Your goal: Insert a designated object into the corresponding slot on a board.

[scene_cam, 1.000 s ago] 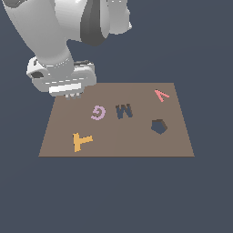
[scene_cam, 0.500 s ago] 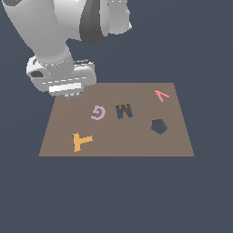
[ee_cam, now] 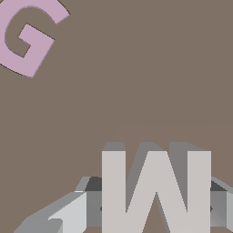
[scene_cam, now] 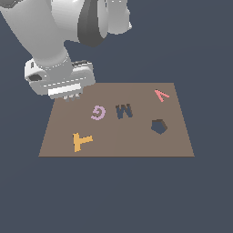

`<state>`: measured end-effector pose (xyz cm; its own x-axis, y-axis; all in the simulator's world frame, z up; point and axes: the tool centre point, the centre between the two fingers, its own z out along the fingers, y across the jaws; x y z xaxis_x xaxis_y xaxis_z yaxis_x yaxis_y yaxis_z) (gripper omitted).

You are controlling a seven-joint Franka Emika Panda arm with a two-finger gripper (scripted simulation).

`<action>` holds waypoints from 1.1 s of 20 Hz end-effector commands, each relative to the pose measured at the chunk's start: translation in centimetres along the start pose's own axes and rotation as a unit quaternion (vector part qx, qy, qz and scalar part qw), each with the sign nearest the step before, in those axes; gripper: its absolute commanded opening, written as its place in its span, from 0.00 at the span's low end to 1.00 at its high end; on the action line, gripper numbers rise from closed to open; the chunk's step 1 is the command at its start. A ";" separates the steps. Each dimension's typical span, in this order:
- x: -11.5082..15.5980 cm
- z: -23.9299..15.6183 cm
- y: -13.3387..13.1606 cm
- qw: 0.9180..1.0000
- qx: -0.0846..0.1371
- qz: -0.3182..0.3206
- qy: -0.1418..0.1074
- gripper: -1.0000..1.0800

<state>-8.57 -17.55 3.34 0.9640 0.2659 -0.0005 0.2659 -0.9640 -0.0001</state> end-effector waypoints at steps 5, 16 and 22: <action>1.3 -0.1 0.8 0.998 0.000 -0.069 0.000 0.00; 5.5 -0.2 2.0 0.963 -0.001 -0.268 0.000 0.00; 8.6 -0.3 1.8 0.917 -0.001 -0.400 0.001 0.00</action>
<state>-0.59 -17.33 3.57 0.5245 0.8514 -0.0002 0.8514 -0.5245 0.0016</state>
